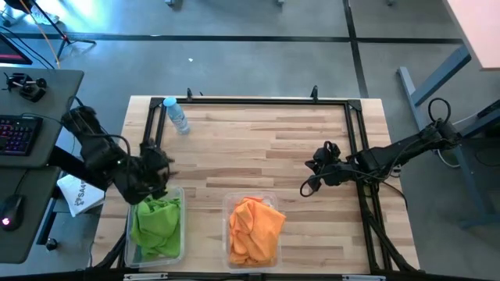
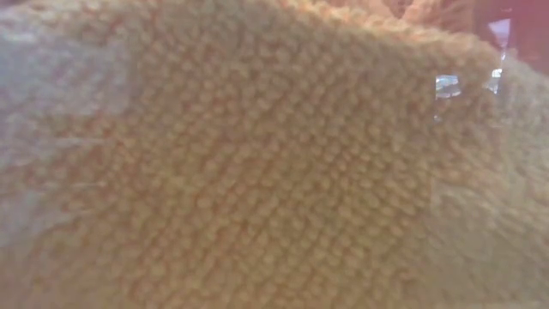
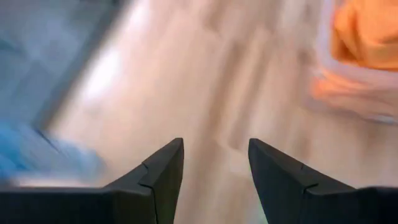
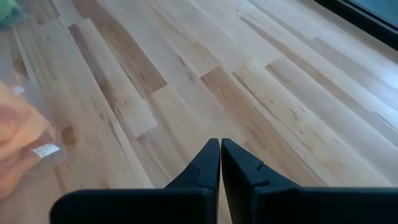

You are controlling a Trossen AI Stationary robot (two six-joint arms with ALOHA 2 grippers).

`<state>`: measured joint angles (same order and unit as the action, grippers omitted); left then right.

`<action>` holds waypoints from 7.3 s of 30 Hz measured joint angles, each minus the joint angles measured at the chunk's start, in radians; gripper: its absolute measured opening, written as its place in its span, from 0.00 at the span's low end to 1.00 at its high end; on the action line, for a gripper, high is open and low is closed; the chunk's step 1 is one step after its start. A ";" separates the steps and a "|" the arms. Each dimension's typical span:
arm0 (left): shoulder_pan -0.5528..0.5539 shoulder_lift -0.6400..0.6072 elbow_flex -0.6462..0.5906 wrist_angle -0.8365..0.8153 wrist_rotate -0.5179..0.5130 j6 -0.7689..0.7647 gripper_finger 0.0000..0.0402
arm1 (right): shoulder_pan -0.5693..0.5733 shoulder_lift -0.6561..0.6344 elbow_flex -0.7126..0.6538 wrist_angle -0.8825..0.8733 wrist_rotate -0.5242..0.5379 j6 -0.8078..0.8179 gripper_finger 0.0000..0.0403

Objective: Sort microfiber towel by color & place in baskets
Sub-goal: Return to Home Position

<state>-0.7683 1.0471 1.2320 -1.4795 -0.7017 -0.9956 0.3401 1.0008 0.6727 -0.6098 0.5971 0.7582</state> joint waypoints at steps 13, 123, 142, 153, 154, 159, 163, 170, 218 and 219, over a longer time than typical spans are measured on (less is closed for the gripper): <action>0.302 -0.121 -0.292 0.542 -0.095 0.660 0.02 | 0.000 0.000 0.000 0.064 0.079 0.053 0.03; 0.624 -1.043 -1.220 1.509 0.569 0.893 0.00 | 0.000 0.002 0.000 0.081 0.124 -0.127 0.00; 0.624 -1.043 -1.220 1.509 0.569 0.894 0.00 | -0.124 -0.107 -0.473 0.989 -0.289 -0.524 0.00; 0.624 -1.043 -1.220 1.510 0.568 0.894 0.00 | -0.303 -0.308 -0.660 1.184 -0.505 -0.578 0.00; 0.624 -1.043 -1.220 1.510 0.568 0.894 0.00 | -0.310 -0.332 -0.660 1.173 -0.511 -0.587 0.00; 0.624 -1.043 -1.220 1.509 0.568 0.894 0.00 | -0.321 -0.470 -0.659 1.079 -0.512 -0.602 0.00; 0.624 -1.043 -1.220 1.509 0.568 0.894 0.00 | -0.321 -0.604 -0.659 0.946 -0.513 -0.583 0.00; 0.624 -1.043 -1.220 1.509 0.568 0.894 0.00 | -0.321 -0.830 -0.659 0.800 -0.517 -0.576 0.00; 0.624 -1.043 -1.220 1.509 0.568 0.894 0.00 | -0.320 -0.994 -0.657 0.616 -0.548 -0.576 0.00; 0.624 -1.043 -1.220 1.509 0.568 0.894 0.00 | -0.320 -0.994 -0.657 0.616 -0.548 -0.576 0.00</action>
<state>-0.1444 0.0036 0.0124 0.0299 -0.1333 -0.1017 0.0200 0.0071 0.0158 0.0059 0.0494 0.1818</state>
